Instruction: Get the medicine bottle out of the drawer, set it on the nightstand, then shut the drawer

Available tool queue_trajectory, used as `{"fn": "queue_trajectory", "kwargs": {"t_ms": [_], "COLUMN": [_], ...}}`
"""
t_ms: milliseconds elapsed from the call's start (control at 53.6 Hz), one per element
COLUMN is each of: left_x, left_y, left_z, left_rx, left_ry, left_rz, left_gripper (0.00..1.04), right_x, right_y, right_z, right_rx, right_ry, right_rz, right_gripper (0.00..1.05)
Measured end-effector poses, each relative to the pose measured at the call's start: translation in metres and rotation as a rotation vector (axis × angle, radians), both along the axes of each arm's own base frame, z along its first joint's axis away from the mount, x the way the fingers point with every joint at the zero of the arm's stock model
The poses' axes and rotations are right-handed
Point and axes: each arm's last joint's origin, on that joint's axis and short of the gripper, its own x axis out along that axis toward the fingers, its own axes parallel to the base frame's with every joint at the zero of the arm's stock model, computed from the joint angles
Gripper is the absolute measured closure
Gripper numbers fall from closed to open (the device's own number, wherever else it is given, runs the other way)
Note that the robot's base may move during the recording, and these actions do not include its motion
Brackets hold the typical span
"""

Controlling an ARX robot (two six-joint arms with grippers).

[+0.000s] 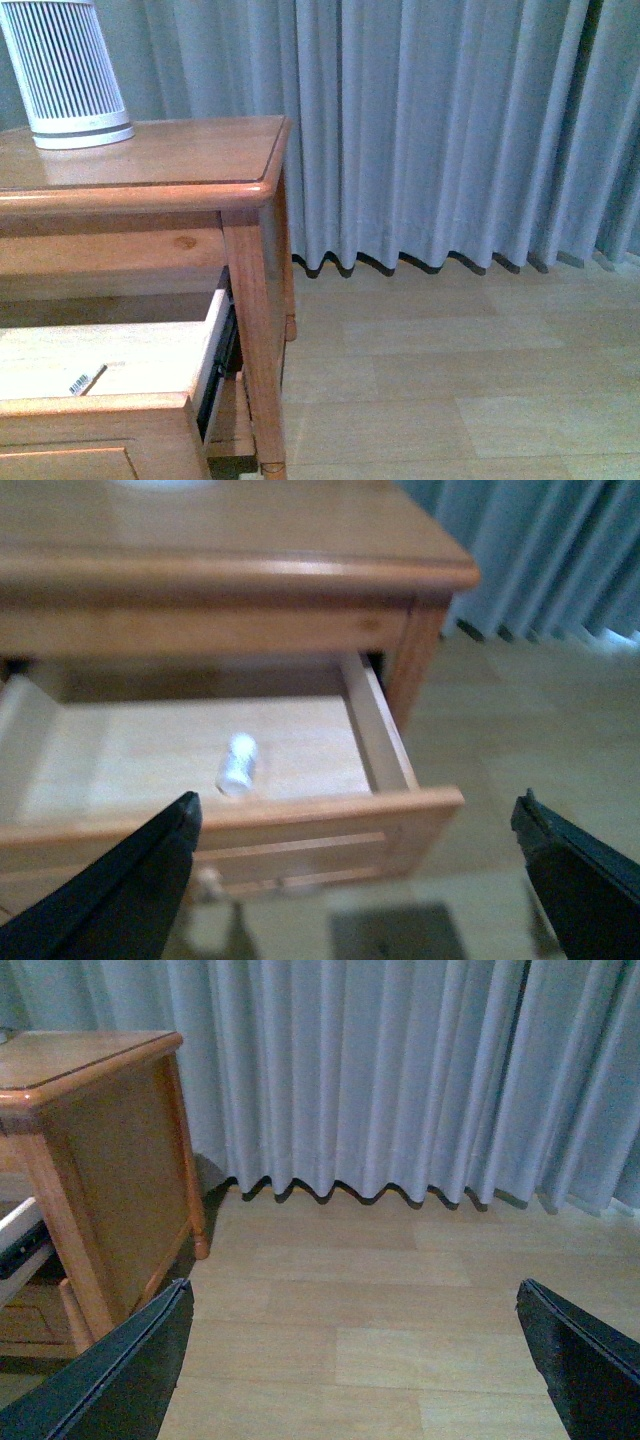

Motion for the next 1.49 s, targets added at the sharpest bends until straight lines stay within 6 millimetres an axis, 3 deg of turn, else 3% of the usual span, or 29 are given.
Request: {"fn": "queue_trajectory", "kwargs": {"t_ms": [56, 112, 299, 467, 1158, 1232, 1307, 1494], "left_x": [-0.014, -0.027, -0.026, -0.027, -0.027, -0.027, -0.027, -0.027], "left_y": [-0.005, -0.005, -0.005, -0.005, -0.005, -0.005, -0.005, -0.005], "left_z": [0.002, 0.000, -0.024, -0.033, -0.063, -0.063, -0.063, -0.063], "left_rx": [0.026, 0.033, 0.036, 0.035, 0.034, 0.034, 0.035, 0.033], "left_ry": [-0.086, -0.183, -0.159, -0.168, -0.171, -0.171, -0.172, -0.172], "left_rz": [0.072, 0.183, 0.182, 0.181, 0.184, 0.184, 0.183, 0.183], "left_gripper": [0.22, 0.38, 0.72, 1.02, 1.02, 1.02, 1.02, 1.01], "right_x": [0.000, 0.000, 0.000, 0.000, 0.000, 0.002, 0.012, 0.066], "right_y": [0.000, 0.000, 0.000, 0.000, 0.000, 0.000, 0.000, 0.010], "right_z": [0.000, 0.000, 0.000, 0.000, 0.000, 0.000, 0.017, 0.104], "right_rx": [0.000, 0.000, 0.000, 0.000, 0.000, 0.071, 0.165, 0.185], "right_ry": [0.000, 0.000, 0.000, 0.000, 0.000, 0.123, 0.220, 0.111], "right_rz": [0.000, 0.000, -0.001, -0.003, 0.003, 0.099, 0.172, 0.214], "right_gripper": [0.07, 0.07, 0.07, 0.07, 0.07, 0.07, 0.07, 0.07]}}
